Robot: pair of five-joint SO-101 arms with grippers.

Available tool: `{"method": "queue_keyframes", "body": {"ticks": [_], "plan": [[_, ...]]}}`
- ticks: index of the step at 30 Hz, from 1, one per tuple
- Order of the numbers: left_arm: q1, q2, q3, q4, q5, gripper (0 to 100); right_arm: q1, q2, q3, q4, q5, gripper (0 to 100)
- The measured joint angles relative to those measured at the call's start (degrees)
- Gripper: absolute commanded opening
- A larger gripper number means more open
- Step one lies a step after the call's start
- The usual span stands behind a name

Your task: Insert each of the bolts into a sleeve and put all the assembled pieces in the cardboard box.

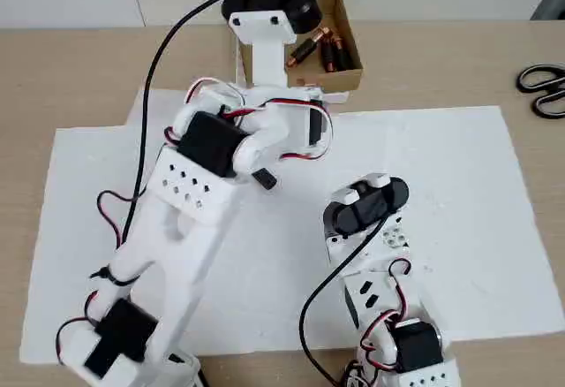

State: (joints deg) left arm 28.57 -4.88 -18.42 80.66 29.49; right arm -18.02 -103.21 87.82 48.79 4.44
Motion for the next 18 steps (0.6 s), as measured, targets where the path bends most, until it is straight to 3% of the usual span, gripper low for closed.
{"method": "queue_keyframes", "body": {"ticks": [10,18], "plan": [[1.14,-5.8,16.44,-12.31,0.0,1,-3.96,0.0,0.0,-0.26,-2.37,0.4],[6.33,-7.82,26.81,-21.71,-1.41,1,-4.84,0.0,3.08,-7.65,-5.63,0.4]]}}
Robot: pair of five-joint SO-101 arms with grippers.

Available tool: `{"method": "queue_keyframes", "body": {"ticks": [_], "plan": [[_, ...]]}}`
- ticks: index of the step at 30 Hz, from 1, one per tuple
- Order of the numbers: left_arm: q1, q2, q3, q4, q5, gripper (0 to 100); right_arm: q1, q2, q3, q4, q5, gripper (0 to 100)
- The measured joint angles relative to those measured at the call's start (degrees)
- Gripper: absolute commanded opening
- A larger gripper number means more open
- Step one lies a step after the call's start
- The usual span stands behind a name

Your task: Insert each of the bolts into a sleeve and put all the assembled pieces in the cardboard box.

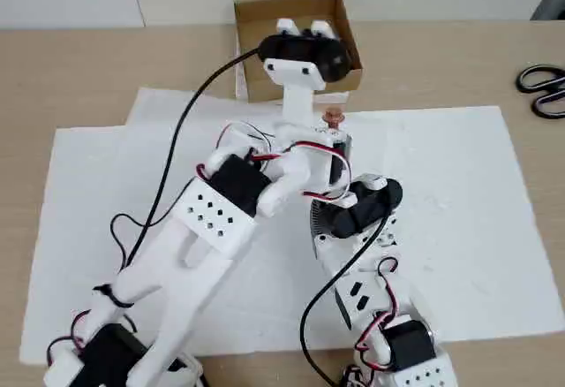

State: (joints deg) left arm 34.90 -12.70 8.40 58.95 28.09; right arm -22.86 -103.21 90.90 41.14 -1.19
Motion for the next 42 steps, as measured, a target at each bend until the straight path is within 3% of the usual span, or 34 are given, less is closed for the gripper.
{"method": "queue_keyframes", "body": {"ticks": [42], "plan": [[-4.31,-7.74,4.48,-1.67,-0.26,1,0.18,0.0,-0.18,-2.2,-4.04,0.4]]}}
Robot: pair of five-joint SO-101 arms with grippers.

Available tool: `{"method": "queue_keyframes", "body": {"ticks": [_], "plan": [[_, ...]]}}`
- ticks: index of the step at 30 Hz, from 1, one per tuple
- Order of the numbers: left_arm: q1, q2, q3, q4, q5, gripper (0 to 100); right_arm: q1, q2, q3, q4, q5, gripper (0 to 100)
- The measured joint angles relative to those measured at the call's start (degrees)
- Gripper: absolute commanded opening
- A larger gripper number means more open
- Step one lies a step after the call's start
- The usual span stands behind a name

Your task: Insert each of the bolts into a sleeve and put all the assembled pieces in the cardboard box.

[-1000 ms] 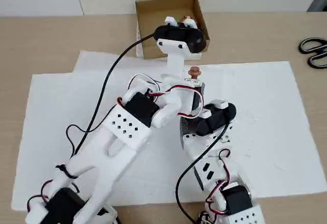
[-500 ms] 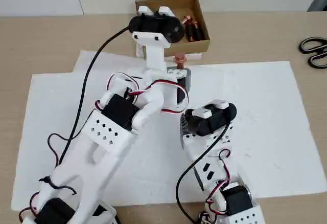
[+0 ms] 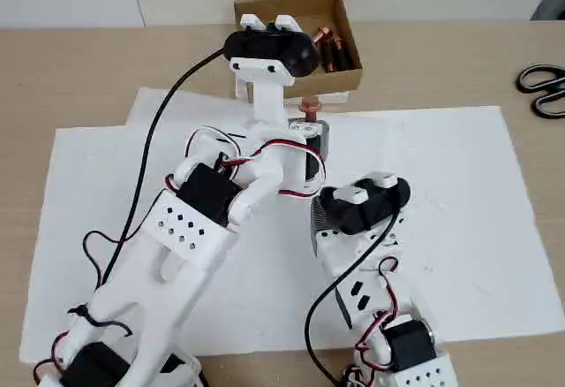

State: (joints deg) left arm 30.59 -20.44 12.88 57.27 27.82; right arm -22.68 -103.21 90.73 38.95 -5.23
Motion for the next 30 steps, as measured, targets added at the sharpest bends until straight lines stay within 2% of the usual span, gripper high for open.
{"method": "queue_keyframes", "body": {"ticks": [3,9,14,21,24,30], "plan": [[0.0,-1.93,0.0,0.0,-0.44,1,1.14,0.0,-0.09,-4.57,0.0,0.4],[0.0,-8.62,0.0,0.0,-6.77,1,2.64,0.0,0.0,-13.27,0.0,0.4],[0.0,-12.04,0.0,0.0,-9.41,1,2.55,0.0,0.0,-14.24,0.0,0.4],[-0.26,-13.19,0.44,-0.79,-9.58,1,2.46,0.0,0.0,-14.24,0.0,0.4],[-1.85,-13.36,4.31,-5.98,-9.58,1,2.46,0.0,0.0,-14.33,-0.09,0.4],[-4.22,-13.36,17.41,-21.54,-9.58,1,2.46,0.0,0.0,-14.33,-0.09,0.4]]}}
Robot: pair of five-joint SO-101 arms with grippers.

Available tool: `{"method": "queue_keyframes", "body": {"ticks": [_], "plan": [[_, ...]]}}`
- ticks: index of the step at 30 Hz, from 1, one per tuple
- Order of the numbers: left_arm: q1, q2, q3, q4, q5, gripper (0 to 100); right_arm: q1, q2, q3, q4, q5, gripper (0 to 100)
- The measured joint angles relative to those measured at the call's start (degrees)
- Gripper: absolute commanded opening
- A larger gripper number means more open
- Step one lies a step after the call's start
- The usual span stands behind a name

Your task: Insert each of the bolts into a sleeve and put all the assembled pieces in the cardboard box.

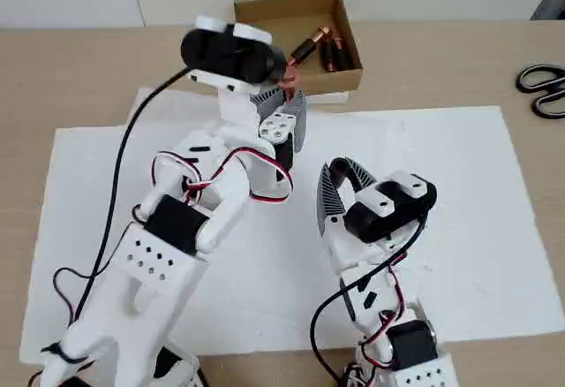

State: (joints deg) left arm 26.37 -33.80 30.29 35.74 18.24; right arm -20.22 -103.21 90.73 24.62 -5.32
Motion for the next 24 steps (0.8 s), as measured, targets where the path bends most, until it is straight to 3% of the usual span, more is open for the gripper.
{"method": "queue_keyframes", "body": {"ticks": [14,19,24], "plan": [[0.09,0.0,2.46,1.14,-6.68,1,0.26,0.0,0.0,0.0,0.0,0.4],[2.46,0.0,-1.14,6.51,-13.1,1,0.26,0.0,1.67,0.0,0.0,0.4],[2.99,0.0,-1.23,8.35,-14.33,1,0.35,0.0,2.99,0.0,0.0,0.4]]}}
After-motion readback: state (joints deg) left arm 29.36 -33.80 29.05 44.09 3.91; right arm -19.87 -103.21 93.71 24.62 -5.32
